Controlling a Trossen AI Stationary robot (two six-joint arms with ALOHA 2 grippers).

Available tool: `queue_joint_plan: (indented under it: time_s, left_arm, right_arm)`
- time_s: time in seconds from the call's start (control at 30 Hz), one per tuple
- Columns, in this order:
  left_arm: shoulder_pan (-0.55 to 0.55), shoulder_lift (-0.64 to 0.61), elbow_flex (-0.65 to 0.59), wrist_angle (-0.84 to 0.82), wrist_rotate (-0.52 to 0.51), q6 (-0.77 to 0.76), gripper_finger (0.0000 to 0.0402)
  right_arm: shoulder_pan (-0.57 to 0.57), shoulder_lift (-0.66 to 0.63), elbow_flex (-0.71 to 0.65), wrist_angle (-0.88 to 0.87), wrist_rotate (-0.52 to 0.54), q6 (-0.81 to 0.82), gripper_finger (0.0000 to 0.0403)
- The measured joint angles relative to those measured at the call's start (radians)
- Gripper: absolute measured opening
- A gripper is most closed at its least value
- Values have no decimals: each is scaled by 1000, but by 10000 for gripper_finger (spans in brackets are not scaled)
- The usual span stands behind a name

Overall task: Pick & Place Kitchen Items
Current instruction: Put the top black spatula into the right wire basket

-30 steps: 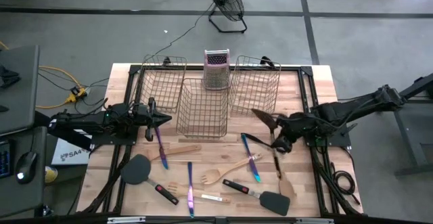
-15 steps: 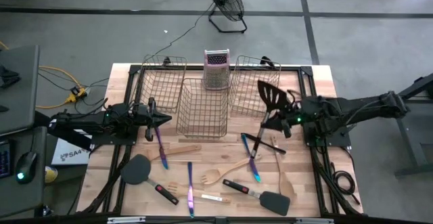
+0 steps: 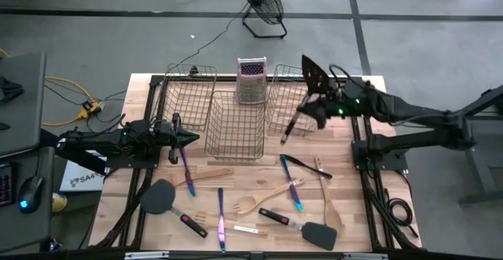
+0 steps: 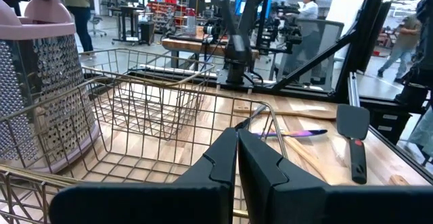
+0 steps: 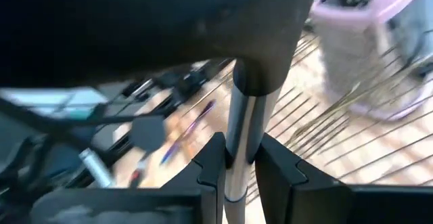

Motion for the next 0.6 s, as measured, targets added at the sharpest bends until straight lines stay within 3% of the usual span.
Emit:
queue_joint_plan:
  time_s: [0.4, 0.6]
  left_arm:
    - [0, 0, 0, 0, 0, 0, 15]
    - [0, 0, 0, 0, 0, 0, 15]
  right_arm:
    - [-252, 312, 206, -54, -51, -139, 48]
    - [-315, 381, 231, -74, -43, -37, 50]
